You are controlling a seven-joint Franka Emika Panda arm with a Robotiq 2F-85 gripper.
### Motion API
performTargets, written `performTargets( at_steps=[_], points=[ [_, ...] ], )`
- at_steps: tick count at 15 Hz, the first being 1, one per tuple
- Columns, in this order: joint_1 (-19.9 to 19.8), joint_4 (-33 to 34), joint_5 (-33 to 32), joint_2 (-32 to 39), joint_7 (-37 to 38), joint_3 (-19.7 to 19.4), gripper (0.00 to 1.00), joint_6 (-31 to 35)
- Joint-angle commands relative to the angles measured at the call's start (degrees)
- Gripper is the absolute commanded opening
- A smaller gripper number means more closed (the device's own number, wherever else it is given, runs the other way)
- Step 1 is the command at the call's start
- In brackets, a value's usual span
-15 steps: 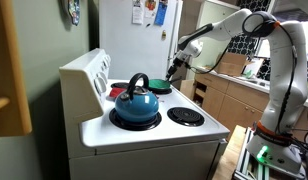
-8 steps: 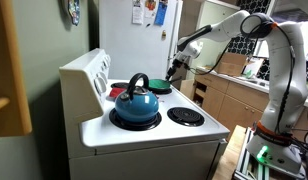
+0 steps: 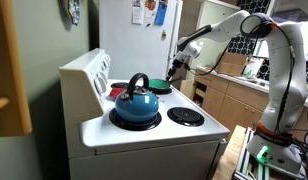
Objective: Put the green pot holder on the stove and then put the blue kettle on the green pot holder
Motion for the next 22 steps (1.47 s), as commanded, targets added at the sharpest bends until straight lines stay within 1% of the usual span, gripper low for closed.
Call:
performTargets(
  at_steps=[1, 6, 8, 10, 13, 15, 22],
  points=[
    [-1.1, 1.2, -1.0, 0.1, 1.9, 0.6, 0.00, -2.0],
    [-1.9, 1.8, 2.5, -1.2, -0.5, 1.9, 0.01, -1.2],
    [-2.5, 2.1, 6.3, -2.3, -2.2, 3.2, 0.01, -1.6],
    [-2.6, 1.9, 11.8, -4.0, -4.6, 4.4, 0.01, -2.1],
    [-1.8, 0.8, 19.3, -7.4, -7.4, 4.7, 0.01, -4.2],
    [-0.9, -0.2, 22.6, -10.0, -7.7, 3.8, 0.01, -7.1],
    [0.8, -2.7, 26.6, -16.5, -2.5, 0.2, 0.01, -20.6]
  ],
)
